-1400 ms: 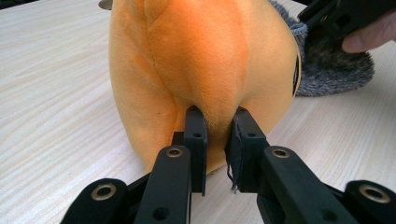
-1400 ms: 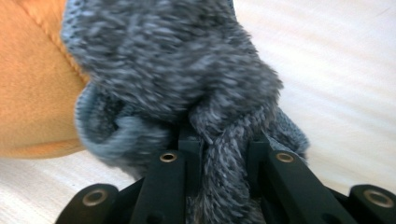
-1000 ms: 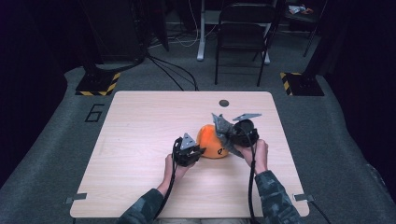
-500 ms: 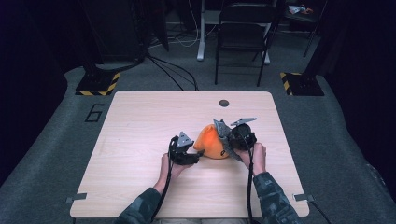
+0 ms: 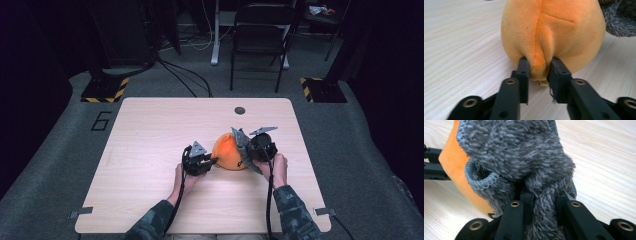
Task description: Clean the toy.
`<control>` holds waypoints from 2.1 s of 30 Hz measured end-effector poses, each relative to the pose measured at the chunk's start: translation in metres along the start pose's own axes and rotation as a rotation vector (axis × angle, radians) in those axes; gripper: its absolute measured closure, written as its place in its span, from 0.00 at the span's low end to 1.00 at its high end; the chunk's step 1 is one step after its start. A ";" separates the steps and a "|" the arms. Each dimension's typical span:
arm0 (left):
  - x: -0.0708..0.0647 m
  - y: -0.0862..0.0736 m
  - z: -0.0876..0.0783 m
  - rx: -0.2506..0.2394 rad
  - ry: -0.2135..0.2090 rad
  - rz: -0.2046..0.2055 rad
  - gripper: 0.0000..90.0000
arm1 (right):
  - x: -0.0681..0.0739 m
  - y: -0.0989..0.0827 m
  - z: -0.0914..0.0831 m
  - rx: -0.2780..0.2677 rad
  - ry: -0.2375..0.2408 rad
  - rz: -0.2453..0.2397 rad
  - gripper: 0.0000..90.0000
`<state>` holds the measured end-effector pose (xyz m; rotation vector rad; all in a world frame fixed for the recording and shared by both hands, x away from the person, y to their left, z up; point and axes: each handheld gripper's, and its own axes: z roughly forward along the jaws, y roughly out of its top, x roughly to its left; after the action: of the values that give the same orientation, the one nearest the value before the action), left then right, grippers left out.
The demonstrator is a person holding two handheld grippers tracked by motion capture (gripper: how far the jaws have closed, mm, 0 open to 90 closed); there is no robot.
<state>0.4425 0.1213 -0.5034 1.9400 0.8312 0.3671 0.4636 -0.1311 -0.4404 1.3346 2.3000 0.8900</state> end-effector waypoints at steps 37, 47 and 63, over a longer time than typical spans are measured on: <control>-0.054 0.030 -0.014 -0.087 -0.015 0.307 0.90 | 0.056 0.027 -0.041 0.021 -0.126 -0.249 0.84; -0.050 0.029 -0.012 -0.073 -0.009 0.299 0.93 | 0.038 0.024 -0.038 0.016 -0.150 -0.202 0.84; -0.045 0.024 -0.009 -0.054 -0.014 0.280 0.93 | -0.001 0.014 -0.033 0.063 -0.253 -0.108 0.84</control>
<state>0.4144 0.0884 -0.4744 2.0091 0.5340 0.5356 0.4546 -0.1389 -0.4064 1.2547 2.1947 0.5824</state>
